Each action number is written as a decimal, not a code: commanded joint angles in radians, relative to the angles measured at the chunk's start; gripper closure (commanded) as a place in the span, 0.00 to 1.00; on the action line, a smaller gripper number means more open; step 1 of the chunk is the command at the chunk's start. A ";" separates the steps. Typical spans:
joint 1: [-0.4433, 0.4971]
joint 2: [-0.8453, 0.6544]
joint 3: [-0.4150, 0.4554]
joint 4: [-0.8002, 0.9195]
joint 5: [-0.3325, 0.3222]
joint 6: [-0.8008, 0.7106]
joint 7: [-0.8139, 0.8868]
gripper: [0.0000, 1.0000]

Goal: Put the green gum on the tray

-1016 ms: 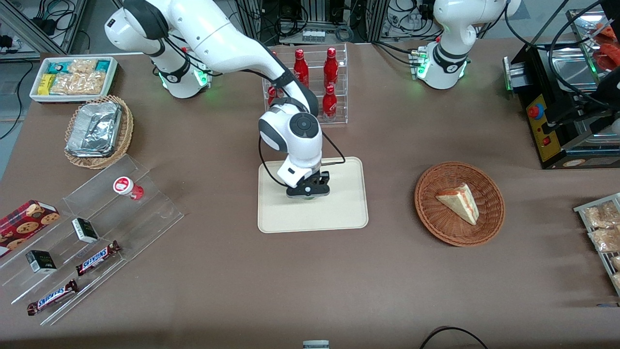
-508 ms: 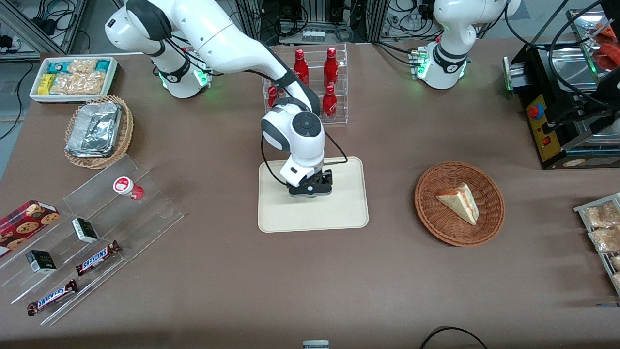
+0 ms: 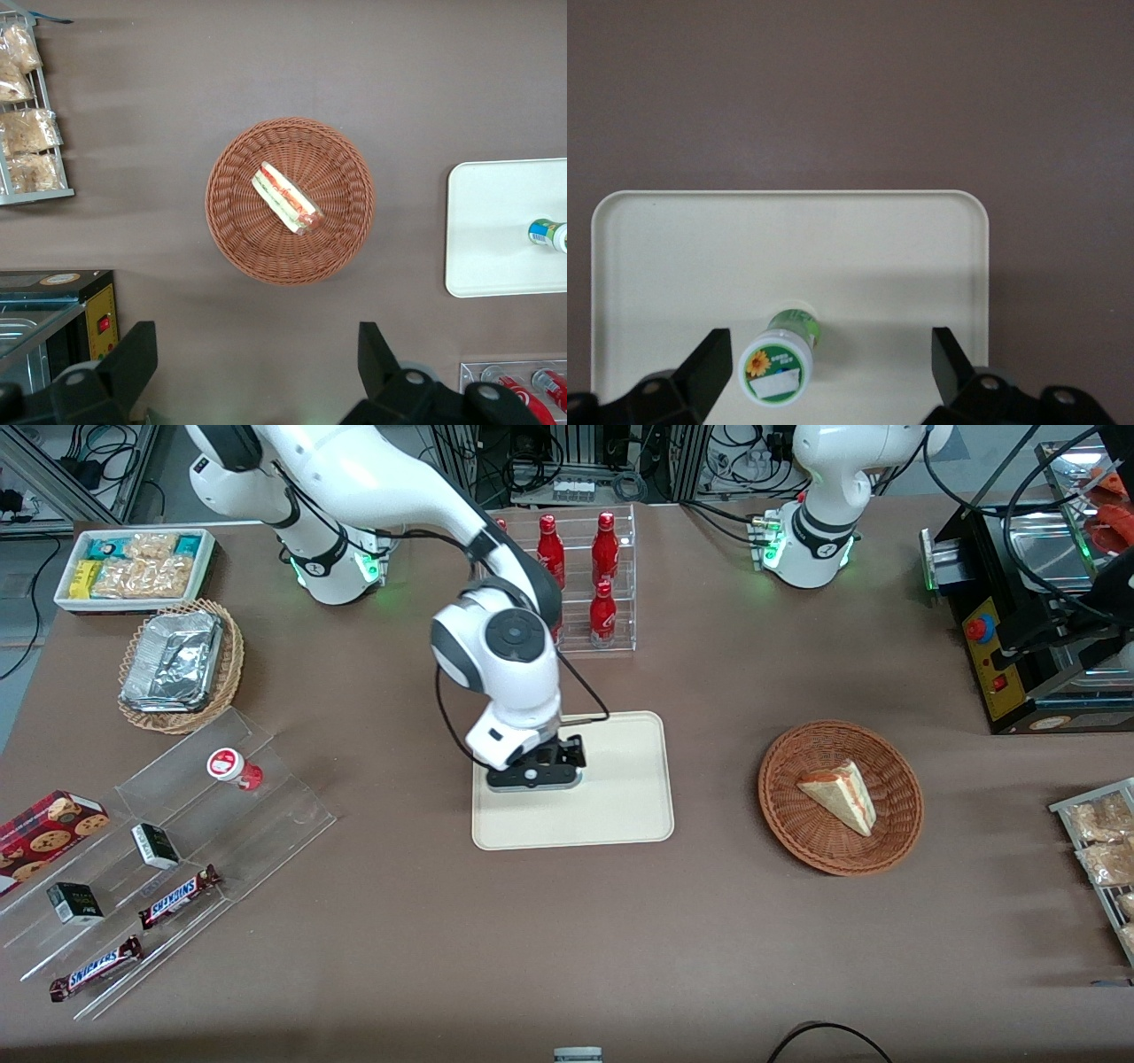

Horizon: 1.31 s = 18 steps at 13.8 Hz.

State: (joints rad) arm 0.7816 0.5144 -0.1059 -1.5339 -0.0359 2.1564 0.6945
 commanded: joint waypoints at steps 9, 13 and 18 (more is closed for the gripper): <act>-0.270 -0.405 0.000 -0.221 0.068 -0.253 -0.297 0.00; -0.402 -0.516 -0.001 -0.230 0.067 -0.407 -0.409 0.00; -0.559 -0.562 0.003 -0.157 0.068 -0.547 -0.451 0.00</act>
State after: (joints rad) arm 0.2676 -0.0363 -0.1139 -1.7237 0.0249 1.6652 0.2646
